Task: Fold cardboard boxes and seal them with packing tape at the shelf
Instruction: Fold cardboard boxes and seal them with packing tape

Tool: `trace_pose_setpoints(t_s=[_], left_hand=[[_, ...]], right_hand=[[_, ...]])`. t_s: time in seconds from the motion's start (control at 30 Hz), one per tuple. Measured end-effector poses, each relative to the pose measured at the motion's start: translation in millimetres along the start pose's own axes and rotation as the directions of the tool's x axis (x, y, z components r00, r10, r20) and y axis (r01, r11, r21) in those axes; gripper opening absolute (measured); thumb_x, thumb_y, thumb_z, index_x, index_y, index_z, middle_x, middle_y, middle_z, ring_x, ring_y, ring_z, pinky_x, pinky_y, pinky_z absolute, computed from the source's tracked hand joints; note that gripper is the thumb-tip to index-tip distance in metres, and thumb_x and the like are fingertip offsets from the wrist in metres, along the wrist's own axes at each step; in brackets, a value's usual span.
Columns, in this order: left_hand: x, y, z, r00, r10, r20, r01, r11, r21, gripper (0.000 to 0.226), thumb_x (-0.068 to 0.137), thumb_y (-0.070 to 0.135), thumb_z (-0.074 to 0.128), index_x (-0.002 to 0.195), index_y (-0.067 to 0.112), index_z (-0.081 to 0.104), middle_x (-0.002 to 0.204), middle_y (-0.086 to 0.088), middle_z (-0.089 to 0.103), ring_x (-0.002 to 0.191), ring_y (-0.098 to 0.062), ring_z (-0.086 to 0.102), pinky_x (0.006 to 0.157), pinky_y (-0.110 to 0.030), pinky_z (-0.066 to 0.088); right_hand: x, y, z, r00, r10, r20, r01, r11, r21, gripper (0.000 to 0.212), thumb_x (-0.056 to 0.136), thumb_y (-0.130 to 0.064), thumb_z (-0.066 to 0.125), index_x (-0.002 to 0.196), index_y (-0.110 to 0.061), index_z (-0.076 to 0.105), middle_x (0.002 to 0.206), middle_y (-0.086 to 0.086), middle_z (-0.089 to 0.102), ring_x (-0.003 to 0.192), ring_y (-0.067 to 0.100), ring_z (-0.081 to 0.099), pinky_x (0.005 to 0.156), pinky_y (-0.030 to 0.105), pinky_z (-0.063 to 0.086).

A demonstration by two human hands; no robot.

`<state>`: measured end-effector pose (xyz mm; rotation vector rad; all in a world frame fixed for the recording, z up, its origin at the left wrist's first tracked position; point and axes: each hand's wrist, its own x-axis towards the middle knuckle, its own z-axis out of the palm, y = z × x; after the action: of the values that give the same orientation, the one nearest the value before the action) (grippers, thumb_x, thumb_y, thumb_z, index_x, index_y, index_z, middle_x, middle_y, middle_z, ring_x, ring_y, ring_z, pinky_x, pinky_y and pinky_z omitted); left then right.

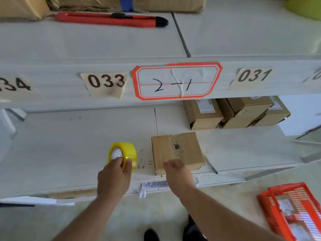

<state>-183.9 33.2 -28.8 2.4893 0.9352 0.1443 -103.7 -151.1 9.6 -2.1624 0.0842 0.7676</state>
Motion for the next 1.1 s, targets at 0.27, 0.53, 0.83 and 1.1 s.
trace_pose_setpoints(t_s=[0.27, 0.53, 0.83, 1.1], left_hand=[[94.9, -107.2, 63.4, 0.995, -0.031, 0.098, -0.013, 0.909, 0.417, 0.031, 0.09, 0.034, 0.069, 0.104, 0.006, 0.068, 0.111, -0.024, 0.068, 0.109, -0.047, 0.062, 0.086, -0.057, 0.057], [109.2, 28.1, 67.1, 0.97, 0.121, 0.213, -0.081, 0.98, -0.184, 0.056, 0.101, 0.036, 0.061, 0.149, 0.011, 0.048, 0.152, -0.016, 0.047, 0.137, -0.034, 0.05, 0.114, -0.047, 0.041], [17.1, 67.8, 78.3, 0.85, -0.04, 0.526, 0.192, 0.952, -0.239, 0.041, 0.093, 0.058, 0.065, 0.102, 0.019, 0.061, 0.091, 0.006, 0.068, 0.082, -0.011, 0.065, 0.07, -0.029, 0.05], [-4.4, 61.7, 75.3, 0.846, -0.086, 0.525, 0.244, 0.939, -0.241, 0.026, 0.103, 0.036, 0.052, 0.099, 0.016, 0.068, 0.095, -0.006, 0.07, 0.085, -0.021, 0.064, 0.07, -0.032, 0.047]], right_hand=[[58.0, 61.9, -54.0, 0.929, 0.215, -0.302, -0.259, 0.959, -0.114, 0.041, 0.097, -0.035, 0.051, 0.135, -0.02, 0.051, 0.115, 0.005, 0.057, 0.102, 0.029, 0.06, 0.093, 0.04, 0.05], [83.7, 69.5, -57.2, 0.972, 0.071, -0.225, -0.086, 0.995, -0.058, 0.046, 0.106, -0.037, 0.053, 0.147, -0.02, 0.044, 0.123, 0.002, 0.061, 0.1, 0.024, 0.06, 0.085, 0.037, 0.05], [85.9, 46.1, -47.6, 0.986, -0.065, -0.151, 0.061, 0.998, -0.027, 0.051, 0.101, -0.021, 0.048, 0.151, -0.03, 0.042, 0.148, -0.003, 0.052, 0.128, 0.025, 0.057, 0.099, 0.034, 0.05], [77.0, 78.4, -58.6, 0.972, -0.231, 0.045, 0.223, 0.844, -0.487, 0.05, 0.11, -0.041, 0.033, 0.16, -0.043, 0.024, 0.173, -0.013, 0.008, 0.156, 0.022, 0.021, 0.125, 0.042, 0.028]])
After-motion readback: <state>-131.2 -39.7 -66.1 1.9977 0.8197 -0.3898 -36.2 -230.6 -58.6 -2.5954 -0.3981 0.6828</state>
